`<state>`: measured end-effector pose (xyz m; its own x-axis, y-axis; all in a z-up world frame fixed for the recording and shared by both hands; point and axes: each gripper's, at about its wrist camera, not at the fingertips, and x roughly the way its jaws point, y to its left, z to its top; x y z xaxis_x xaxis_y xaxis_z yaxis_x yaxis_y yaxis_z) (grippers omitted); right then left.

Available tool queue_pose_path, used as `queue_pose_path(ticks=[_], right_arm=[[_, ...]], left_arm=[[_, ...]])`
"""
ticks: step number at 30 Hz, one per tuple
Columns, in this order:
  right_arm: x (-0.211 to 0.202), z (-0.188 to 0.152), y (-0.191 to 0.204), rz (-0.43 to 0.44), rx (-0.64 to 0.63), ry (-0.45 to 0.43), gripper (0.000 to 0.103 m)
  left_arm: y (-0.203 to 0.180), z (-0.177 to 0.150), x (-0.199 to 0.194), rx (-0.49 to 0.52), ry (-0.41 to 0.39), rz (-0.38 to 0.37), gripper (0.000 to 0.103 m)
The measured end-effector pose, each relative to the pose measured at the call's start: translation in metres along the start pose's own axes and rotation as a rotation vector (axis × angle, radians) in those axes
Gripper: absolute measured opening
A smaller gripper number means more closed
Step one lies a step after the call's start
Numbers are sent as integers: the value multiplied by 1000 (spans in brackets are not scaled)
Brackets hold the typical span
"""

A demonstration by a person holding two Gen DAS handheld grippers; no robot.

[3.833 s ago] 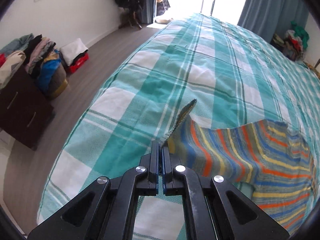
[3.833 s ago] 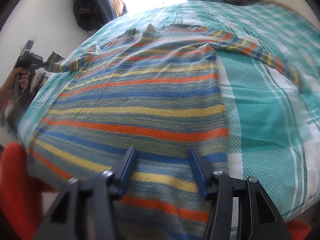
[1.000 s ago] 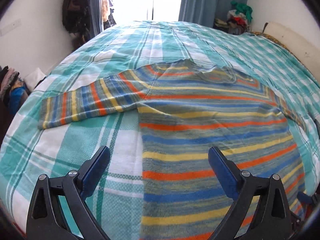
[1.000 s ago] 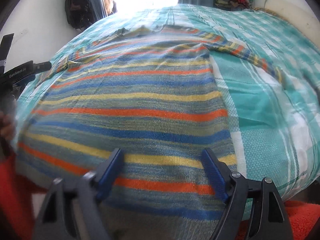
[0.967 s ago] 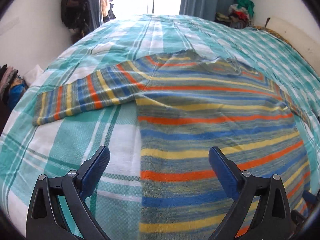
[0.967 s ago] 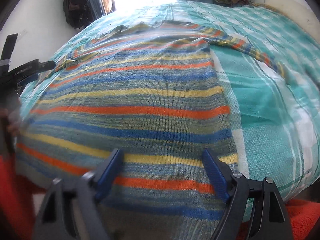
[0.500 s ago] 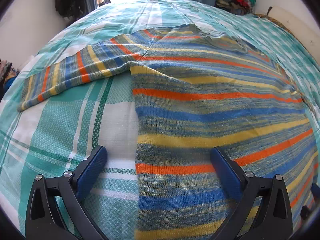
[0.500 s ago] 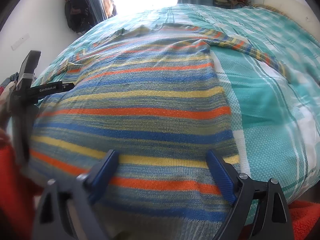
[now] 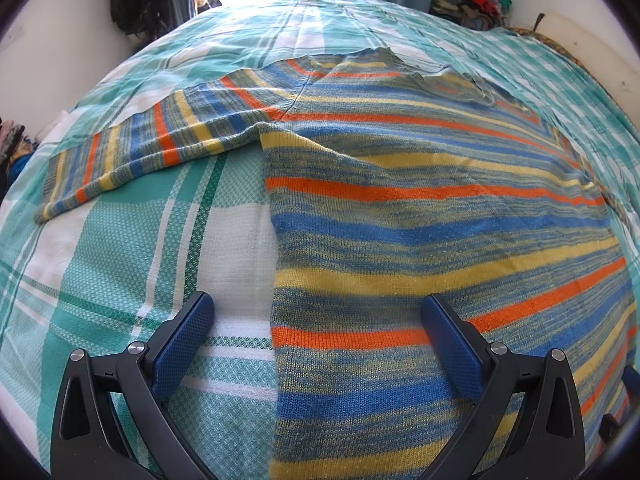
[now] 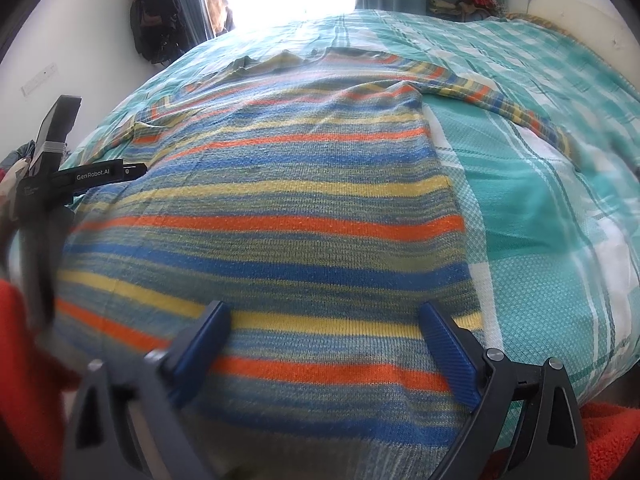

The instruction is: Fold small clothes

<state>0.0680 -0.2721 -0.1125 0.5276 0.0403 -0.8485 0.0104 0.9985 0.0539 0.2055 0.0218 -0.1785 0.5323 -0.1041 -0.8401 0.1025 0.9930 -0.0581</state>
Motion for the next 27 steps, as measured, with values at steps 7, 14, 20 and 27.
queue_pose_path(ticks=[7,14,20,27], right_arm=[[0,-1,0,-4,0,2,96],[1,0,-1,-2,-4,0,96],[1,0,-1,-5,-2,1,97],[1,1,-1,-5,-4,0,97]], left_arm=[[0,0,0,0,0,0,103],[0,0,0,-1,0,0,102],[0,0,0,-1,0,0,103],[0,0,0,-1,0,1,103]])
